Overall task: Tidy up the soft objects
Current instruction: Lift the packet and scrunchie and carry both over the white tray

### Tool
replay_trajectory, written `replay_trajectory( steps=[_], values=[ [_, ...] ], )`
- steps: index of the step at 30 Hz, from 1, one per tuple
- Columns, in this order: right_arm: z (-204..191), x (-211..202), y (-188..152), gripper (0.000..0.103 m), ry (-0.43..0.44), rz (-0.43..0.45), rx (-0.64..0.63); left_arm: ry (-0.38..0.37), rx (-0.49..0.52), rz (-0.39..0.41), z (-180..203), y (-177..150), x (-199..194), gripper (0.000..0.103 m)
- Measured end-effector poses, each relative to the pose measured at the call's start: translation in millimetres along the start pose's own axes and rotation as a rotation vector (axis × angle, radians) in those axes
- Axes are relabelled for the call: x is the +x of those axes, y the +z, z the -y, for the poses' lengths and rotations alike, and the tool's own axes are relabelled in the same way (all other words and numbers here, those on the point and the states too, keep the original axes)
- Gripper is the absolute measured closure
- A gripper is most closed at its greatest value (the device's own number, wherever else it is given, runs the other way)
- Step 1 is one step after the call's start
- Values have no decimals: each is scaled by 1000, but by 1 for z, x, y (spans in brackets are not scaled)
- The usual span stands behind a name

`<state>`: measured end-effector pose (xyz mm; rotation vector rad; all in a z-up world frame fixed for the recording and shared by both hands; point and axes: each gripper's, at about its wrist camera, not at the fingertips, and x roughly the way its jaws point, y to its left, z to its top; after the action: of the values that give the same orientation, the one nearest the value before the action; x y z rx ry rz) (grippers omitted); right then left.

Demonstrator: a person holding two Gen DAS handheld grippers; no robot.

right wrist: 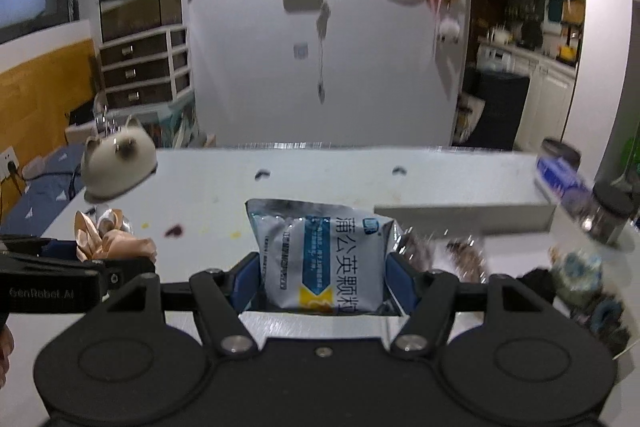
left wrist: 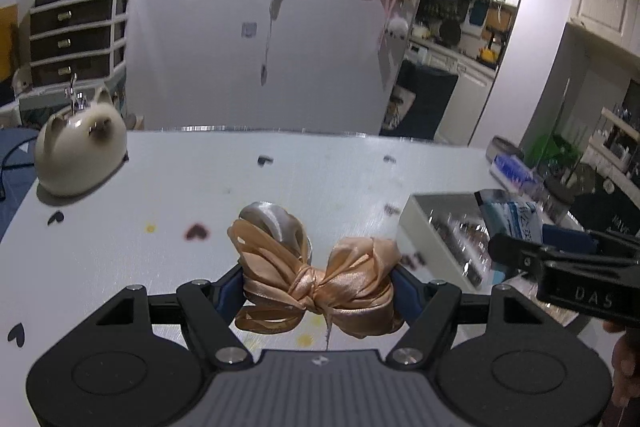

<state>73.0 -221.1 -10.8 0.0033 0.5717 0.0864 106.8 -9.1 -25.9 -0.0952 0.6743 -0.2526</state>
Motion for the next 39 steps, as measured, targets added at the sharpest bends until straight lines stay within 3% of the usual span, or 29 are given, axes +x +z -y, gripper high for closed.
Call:
replay_trajectory(
  steps=[14, 24, 39],
  values=[
    [67, -30, 15, 34, 17, 110, -13, 84, -23, 65, 72, 11, -6, 29],
    [147, -32, 22, 34, 35, 103, -23, 129, -68, 58, 141, 13, 11, 29],
    [237, -23, 22, 32, 74, 85, -32, 161, -88, 39, 222, 23, 47, 29]
  ],
)
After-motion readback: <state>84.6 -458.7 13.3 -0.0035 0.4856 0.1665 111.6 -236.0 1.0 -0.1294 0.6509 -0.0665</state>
